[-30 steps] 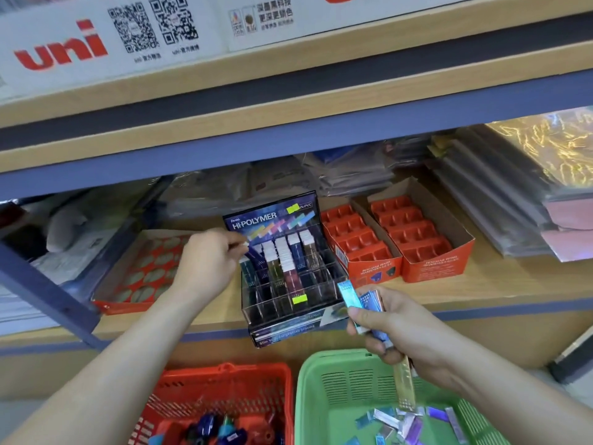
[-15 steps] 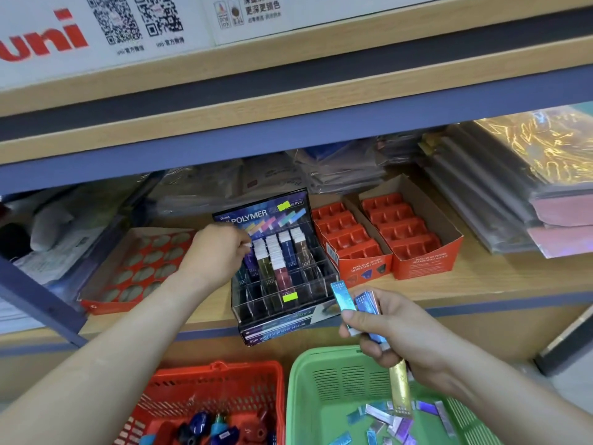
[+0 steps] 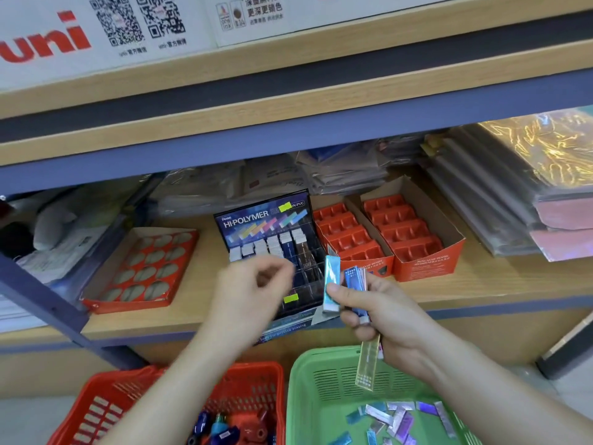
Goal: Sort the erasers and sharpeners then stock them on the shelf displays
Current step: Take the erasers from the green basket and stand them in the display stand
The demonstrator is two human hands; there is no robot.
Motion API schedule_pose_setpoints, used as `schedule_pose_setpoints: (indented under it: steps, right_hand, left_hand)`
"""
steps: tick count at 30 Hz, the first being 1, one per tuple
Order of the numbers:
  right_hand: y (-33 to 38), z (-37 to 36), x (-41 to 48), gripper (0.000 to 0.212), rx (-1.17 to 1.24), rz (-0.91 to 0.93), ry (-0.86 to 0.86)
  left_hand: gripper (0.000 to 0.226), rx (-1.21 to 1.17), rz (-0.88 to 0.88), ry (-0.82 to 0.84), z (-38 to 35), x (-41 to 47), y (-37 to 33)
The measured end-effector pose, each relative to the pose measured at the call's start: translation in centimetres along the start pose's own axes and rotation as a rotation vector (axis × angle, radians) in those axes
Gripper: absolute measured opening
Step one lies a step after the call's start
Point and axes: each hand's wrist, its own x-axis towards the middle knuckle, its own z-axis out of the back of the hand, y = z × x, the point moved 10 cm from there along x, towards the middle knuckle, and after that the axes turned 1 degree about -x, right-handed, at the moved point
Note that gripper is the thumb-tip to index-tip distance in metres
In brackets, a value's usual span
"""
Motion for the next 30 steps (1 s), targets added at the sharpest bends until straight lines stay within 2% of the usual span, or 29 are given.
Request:
schedule_pose_setpoints:
  steps: [2, 3, 6, 11, 13, 17, 19, 22, 30]
  right_hand:
    - [0.1, -0.9, 0.1, 0.016, 0.013, 0.018, 0.026]
    - [0.1, -1.4, 0.2, 0.015, 0.014, 0.024, 0.044]
    - [-0.1, -2.9, 0.0, 0.012, 0.011, 0.019, 0.091]
    - [-0.9, -3.3, 0.3, 0.018, 0.107, -0.092, 0.078]
    - [-1.1, -2.7, 0.6, 0.022, 0.134, -0.117, 0.048]
    - [-1.1, -1.9, 0.8, 0.02, 0.079, -0.104, 0.014]
    - [-1.0, -1.6, 1.0, 0.02, 0.046, -0.098, 0.006]
    - [-1.1, -1.4, 1.1, 0.024, 0.02, -0.09, 0.0]
    - [-1.1, -1.3, 1.2, 0.029, -0.023, -0.083, 0.02]
  left_hand:
    - [0.013, -0.261, 0.084, 0.155, -2.9, -2.8, -0.7]
    - [0.019, -0.353, 0.127, 0.163, -3.5, -3.6, -0.6]
    - [0.019, -0.505, 0.248, 0.041, -2.8, -4.3, 1.2]
    - [0.011, -0.501, 0.26, -0.112, 1.4, -3.1, 3.7]
    - [0.01, -0.377, 0.235, -0.206, 4.5, -1.7, 4.6]
    - [0.012, 0.108, 0.097, -0.286, 8.6, 1.5, 5.4]
    - [0.014, 0.316, -0.05, -0.266, 8.4, 2.7, 5.4]
    - [0.011, 0.5, -0.202, -0.208, 7.0, 3.8, 5.9]
    - [0.003, 0.821, -0.361, -0.054, 4.0, 5.4, 4.9]
